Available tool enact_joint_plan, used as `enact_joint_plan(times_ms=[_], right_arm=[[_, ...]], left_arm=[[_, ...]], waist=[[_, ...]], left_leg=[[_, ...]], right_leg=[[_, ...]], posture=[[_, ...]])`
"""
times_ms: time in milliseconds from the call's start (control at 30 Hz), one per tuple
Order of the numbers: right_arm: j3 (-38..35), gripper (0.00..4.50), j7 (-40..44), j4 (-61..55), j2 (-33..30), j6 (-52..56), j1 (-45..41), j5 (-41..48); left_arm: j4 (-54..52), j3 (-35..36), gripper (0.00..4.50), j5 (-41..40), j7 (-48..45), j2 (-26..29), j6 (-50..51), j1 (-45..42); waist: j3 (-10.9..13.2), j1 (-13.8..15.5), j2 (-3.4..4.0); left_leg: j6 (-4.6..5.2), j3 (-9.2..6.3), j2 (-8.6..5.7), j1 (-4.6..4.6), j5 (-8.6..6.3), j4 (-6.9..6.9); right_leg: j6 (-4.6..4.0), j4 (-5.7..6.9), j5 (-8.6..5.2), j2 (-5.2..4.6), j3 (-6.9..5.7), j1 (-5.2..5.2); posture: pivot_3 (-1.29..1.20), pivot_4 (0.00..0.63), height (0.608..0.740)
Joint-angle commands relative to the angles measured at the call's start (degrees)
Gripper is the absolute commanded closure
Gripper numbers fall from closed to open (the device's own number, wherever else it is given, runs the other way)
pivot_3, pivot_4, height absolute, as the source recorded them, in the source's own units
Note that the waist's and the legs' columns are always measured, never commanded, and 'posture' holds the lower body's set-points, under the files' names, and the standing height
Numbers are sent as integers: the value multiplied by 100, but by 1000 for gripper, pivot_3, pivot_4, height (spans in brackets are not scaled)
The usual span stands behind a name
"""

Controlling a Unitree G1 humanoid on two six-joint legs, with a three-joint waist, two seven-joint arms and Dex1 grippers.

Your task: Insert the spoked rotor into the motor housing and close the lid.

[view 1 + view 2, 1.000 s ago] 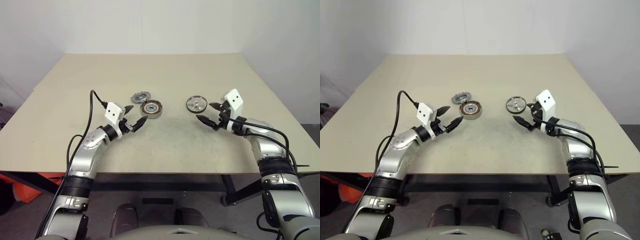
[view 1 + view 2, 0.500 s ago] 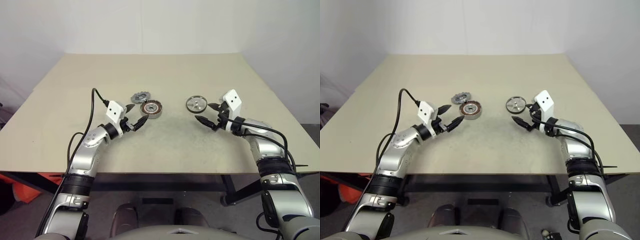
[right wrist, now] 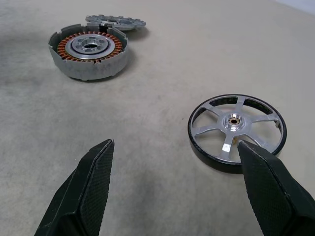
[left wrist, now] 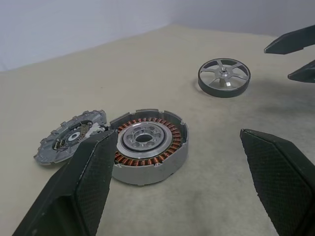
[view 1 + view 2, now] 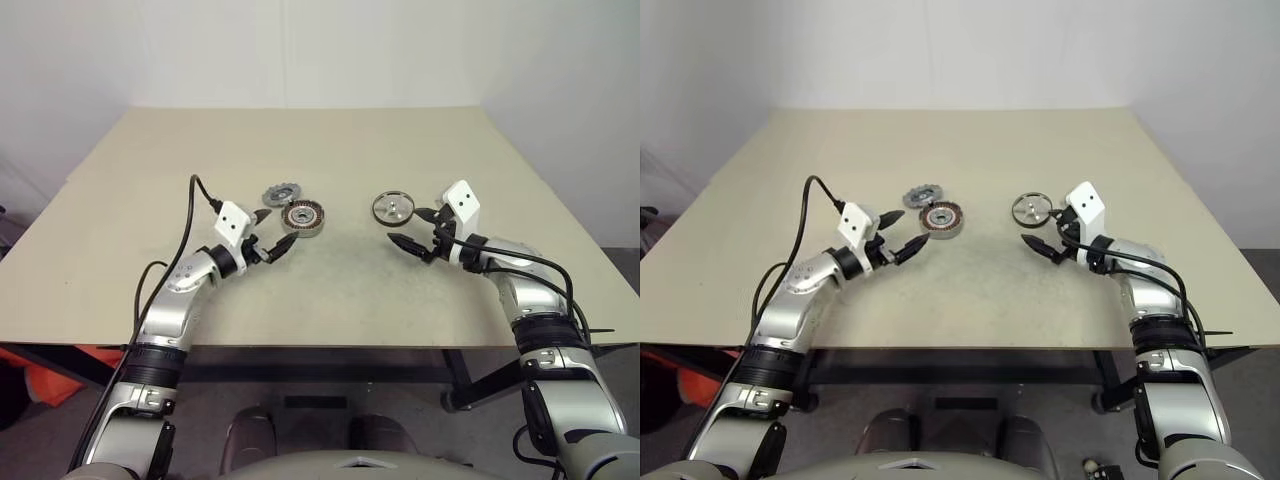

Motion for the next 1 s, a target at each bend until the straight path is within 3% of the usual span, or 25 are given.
enact_joint_plan(times_ms=[33,333,600,800,1000], right_arm=[[16,0,11,-71,-6,-127,-202,-36],[30,0,-44,-225,68,-172,-169,-84],[-71,0,-172,-1180,-17,82,276,60],[-291,0,-329,-2481,-175,554,918,292],[-462,0,-732,-3251,-127,844,1422,380]], left_arm=[[-53,35,316,-4,13,6,-99,-174],[929,-151,316,475,-195,253,-570,-929],[4118,-1263,316,2075,-856,847,-2827,-2938],[5878,-1696,316,2748,-959,559,-3739,-4073],[6524,-1880,316,3136,-1160,202,-3868,-4524]], waist=[[0,1,0],[0,5,0],[0,48,0],[1,124,-1],[1,208,-2]], left_leg=[[0,0,0,0,0,0],[-1,0,-1,-1,1,1],[0,-2,-4,-2,0,3],[-1,-3,-4,-8,0,2],[0,-3,-3,3,0,1]], right_leg=[[0,0,0,0,-1,0],[0,2,0,0,-2,0],[1,-1,0,0,-1,2],[2,-6,1,-5,-1,2],[2,-2,0,-7,-2,8]], posture=[[0,0,740],[0,0,740],[0,0,740],[0,0,740],[0,0,740]])
